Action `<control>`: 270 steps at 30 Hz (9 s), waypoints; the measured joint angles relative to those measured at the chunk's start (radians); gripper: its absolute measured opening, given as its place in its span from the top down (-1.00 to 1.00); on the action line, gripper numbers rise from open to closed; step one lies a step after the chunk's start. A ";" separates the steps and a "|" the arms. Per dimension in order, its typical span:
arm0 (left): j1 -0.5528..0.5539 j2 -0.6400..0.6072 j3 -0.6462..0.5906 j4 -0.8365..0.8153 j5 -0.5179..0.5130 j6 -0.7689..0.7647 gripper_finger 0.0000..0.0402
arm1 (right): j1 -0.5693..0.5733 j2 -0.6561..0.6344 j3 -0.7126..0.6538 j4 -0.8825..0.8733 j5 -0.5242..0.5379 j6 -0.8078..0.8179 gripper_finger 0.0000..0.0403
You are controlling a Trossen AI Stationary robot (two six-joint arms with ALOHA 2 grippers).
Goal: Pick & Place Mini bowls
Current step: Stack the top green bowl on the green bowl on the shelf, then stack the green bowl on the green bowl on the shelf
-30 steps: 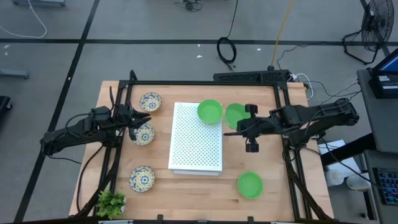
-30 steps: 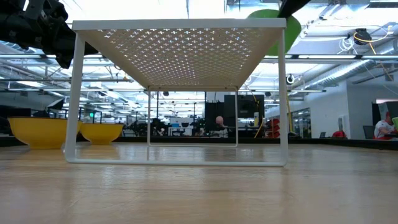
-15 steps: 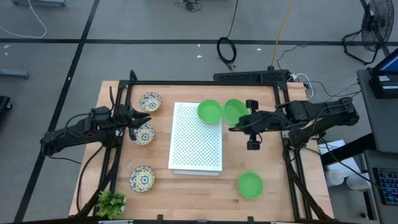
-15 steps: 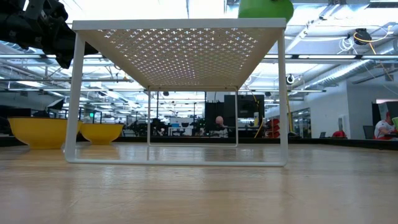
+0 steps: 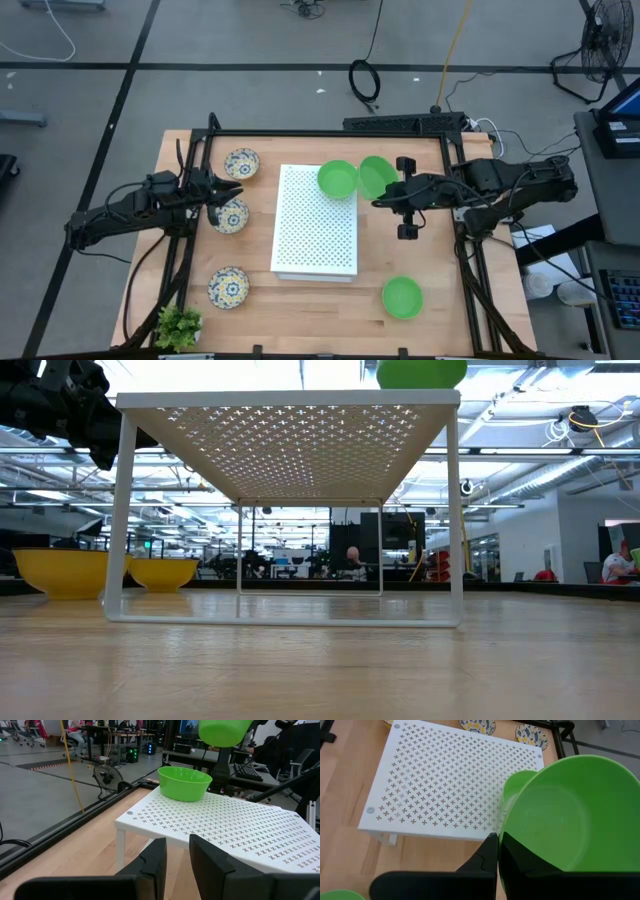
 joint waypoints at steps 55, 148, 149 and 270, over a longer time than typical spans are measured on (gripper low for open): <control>0.000 0.000 0.000 0.000 0.000 0.000 0.56 | -0.267 0.603 0.710 -0.376 -0.215 -0.165 1.00; 0.000 0.000 0.000 0.000 0.000 0.000 0.56 | -0.232 0.591 0.471 -0.230 -0.243 -0.150 1.00; 0.000 0.000 0.000 0.000 0.000 0.000 0.56 | -0.232 0.591 0.471 -0.231 -0.243 -0.150 1.00; 0.000 0.000 0.000 0.001 0.000 0.000 0.56 | 0.352 0.331 -0.425 0.063 -0.342 0.608 0.16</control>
